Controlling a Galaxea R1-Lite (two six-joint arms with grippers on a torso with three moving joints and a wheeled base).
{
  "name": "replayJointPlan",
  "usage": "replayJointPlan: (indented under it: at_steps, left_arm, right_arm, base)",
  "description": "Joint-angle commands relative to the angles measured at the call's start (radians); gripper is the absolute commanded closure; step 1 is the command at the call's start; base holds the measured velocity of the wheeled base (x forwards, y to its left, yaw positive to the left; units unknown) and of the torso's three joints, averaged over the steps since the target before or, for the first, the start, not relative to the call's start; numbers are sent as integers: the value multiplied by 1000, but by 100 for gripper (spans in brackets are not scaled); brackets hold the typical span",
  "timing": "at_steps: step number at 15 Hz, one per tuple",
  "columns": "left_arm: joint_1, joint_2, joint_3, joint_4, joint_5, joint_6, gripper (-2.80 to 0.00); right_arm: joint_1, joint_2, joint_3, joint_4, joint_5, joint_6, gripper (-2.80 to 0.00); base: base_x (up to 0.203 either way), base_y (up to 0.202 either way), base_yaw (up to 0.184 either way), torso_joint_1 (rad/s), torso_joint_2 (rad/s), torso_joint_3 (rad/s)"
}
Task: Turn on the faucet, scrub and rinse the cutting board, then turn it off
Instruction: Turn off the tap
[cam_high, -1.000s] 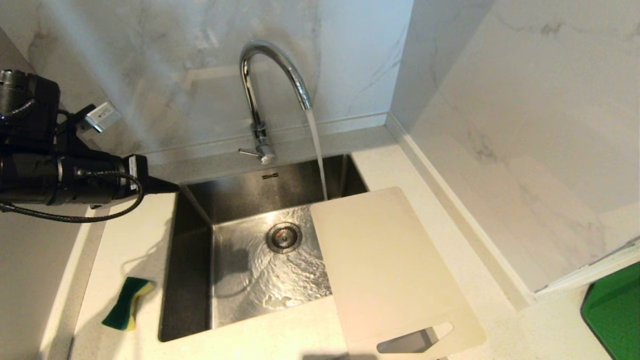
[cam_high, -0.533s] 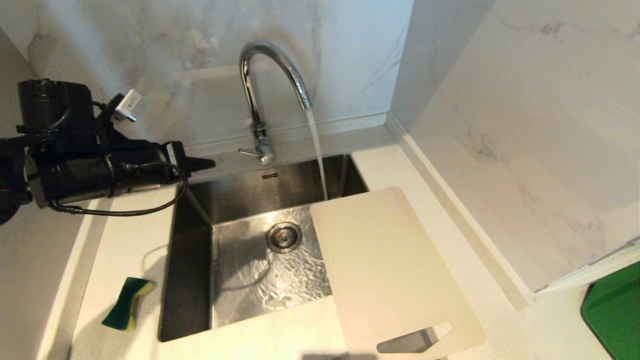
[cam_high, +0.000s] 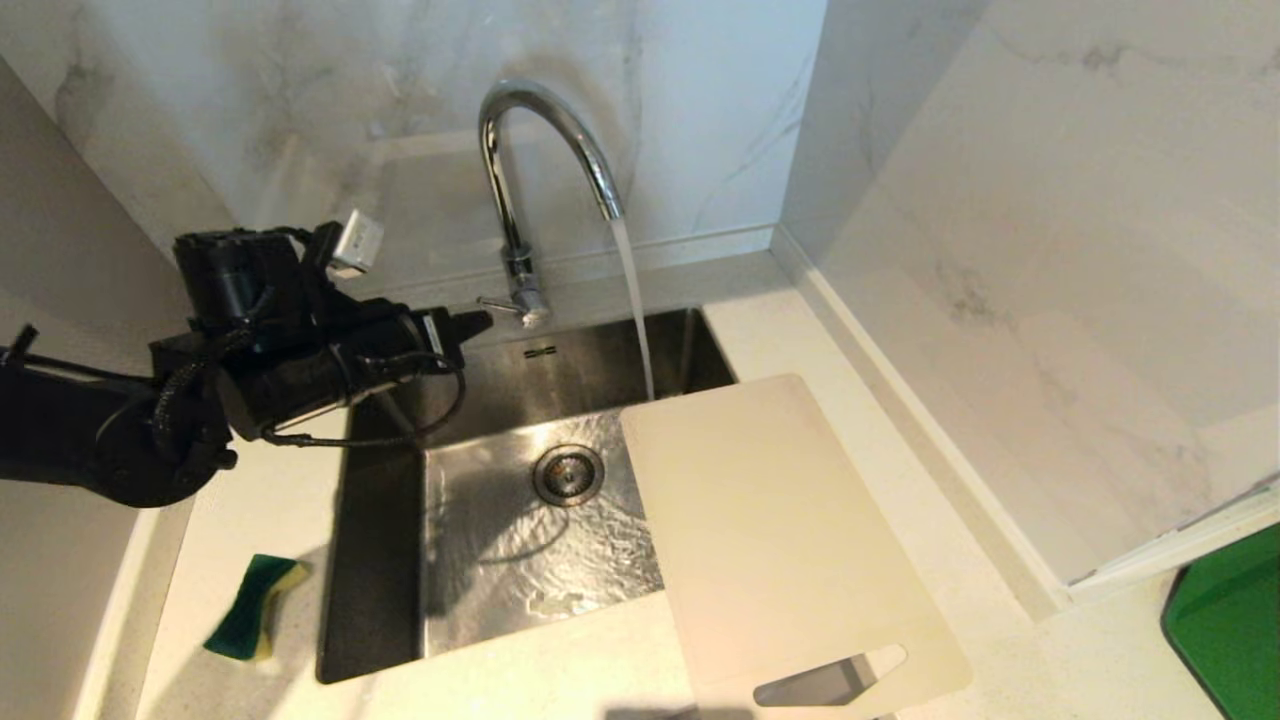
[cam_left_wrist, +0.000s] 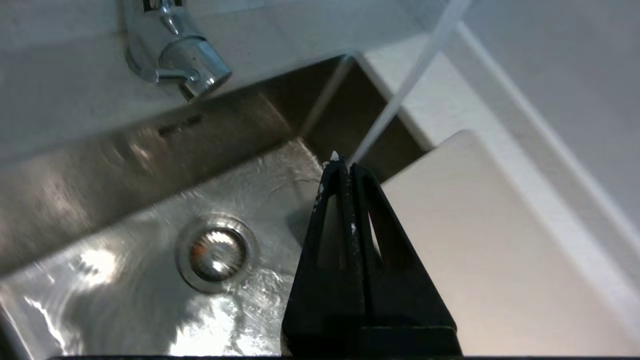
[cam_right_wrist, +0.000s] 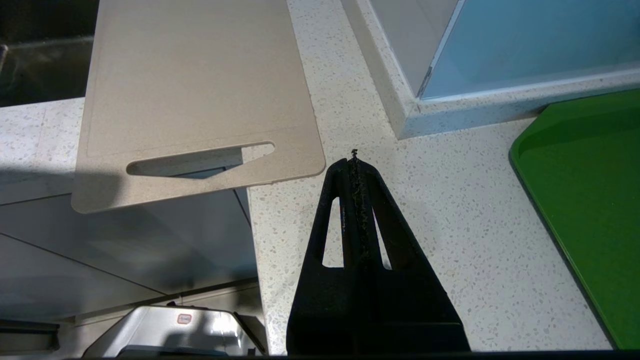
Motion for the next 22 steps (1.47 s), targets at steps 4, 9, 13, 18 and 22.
replayJointPlan:
  at_steps: [4,9,13,18,22]
  left_arm:
    - [-1,175,-5,-191,1,116,0]
    - [-1,196,-9,-252,28,170,0]
    - [0,230,28,-387,36,201,0]
    - [7,319,-11,-437,28,210,0]
    - [16,376,-122,-433,31,227,0]
  right_arm:
    - [0,0,0,0,1,-1,0]
    - [0,0,-2,3,2,-2,0]
    - [0,0,0,0,2,-2,0]
    - [0,0,-2,8,5,-52,0]
    - [0,0,-2,8,5,-54,0]
  base:
    - [0,0,0,0,0,0]
    - [0,0,0,0,0,0]
    - [0,0,0,0,0,0]
    - [0,0,0,0,0,0]
    - [0,0,0,0,0,0]
